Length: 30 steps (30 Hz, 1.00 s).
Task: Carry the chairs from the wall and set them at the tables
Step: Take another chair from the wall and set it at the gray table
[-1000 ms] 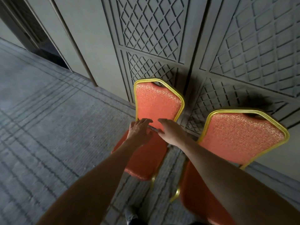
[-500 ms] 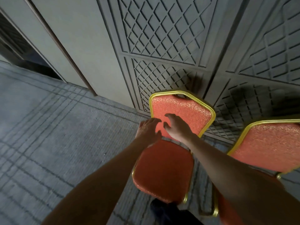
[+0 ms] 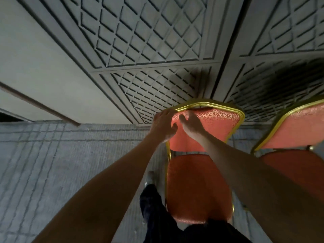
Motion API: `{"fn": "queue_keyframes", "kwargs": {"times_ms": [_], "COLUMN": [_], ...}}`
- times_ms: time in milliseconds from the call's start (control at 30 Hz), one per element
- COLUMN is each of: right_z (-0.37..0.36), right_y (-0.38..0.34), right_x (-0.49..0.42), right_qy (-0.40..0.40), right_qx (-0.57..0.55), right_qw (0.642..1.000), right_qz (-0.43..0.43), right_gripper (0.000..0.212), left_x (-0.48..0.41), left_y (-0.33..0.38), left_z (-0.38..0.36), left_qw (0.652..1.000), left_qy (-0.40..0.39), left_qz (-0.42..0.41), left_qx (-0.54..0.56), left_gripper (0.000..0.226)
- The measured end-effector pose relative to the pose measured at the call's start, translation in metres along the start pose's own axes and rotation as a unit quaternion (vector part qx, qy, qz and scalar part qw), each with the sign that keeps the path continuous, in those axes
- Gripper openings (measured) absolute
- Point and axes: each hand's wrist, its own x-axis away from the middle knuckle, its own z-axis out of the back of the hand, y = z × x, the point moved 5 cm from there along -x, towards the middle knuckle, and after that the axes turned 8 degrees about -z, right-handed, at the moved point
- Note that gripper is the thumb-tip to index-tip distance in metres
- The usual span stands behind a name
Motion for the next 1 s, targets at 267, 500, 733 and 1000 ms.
{"fn": "queue_keyframes", "kwargs": {"times_ms": [267, 500, 733, 1000], "right_z": [-0.017, -0.025, -0.037, -0.084], "right_y": [-0.004, -0.009, -0.024, -0.039], "right_x": [-0.053, -0.034, 0.044, 0.141], "right_qy": [0.227, 0.324, 0.427, 0.497], "right_qx": [-0.469, -0.342, -0.166, -0.185], "right_qw": [0.823, 0.832, 0.827, 0.794], "right_qz": [-0.226, -0.291, -0.327, -0.298], "right_gripper": [0.039, 0.052, 0.056, 0.058], "left_x": [-0.089, -0.095, -0.061, -0.001], "left_y": [-0.027, -0.042, -0.048, -0.009], "left_z": [-0.044, -0.043, -0.021, 0.010], "left_qw": [0.992, 0.982, 0.965, 0.887], "left_qy": [-0.083, -0.056, -0.063, -0.209], "left_qz": [-0.089, -0.174, -0.161, -0.389], "left_qx": [0.020, 0.049, 0.195, 0.136], "left_gripper": [0.053, 0.034, 0.027, 0.032]}}
